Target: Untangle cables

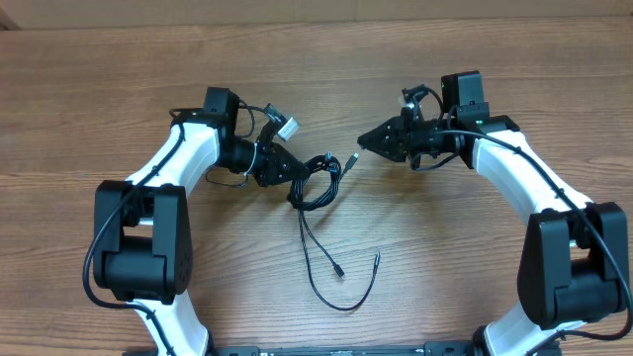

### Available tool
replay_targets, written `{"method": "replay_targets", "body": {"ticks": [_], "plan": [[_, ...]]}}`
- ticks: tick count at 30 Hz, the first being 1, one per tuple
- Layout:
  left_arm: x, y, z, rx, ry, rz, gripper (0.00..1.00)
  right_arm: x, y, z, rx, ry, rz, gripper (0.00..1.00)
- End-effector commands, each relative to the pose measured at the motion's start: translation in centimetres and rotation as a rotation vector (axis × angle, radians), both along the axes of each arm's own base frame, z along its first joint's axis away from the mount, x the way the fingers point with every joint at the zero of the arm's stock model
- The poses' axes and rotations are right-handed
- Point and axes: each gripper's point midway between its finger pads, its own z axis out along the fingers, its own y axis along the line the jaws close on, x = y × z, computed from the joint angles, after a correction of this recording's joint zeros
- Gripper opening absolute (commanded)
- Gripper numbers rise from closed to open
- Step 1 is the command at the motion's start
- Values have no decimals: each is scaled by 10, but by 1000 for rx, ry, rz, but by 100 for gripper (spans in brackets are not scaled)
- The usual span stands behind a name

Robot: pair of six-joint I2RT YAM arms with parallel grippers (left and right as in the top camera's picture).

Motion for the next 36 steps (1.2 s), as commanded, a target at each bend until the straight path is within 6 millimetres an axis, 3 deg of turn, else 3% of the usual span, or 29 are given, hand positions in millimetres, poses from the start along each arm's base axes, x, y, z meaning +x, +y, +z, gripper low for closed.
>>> {"method": "replay_targets", "body": {"ticks": [1,22,29,36], "plan": [[3,-2,10,-23,-7,7,4,-4,1,10,12,-45,24,4],[3,-2,10,-23,-7,9,4,-19,21,13,35,-30,88,4],[3,-2,10,-23,-7,9,4,-24,20,-5,-61,21,62,4],[3,-2,10,-23,-7,9,4,-33,37,-14,-124,14,88,4]]}}
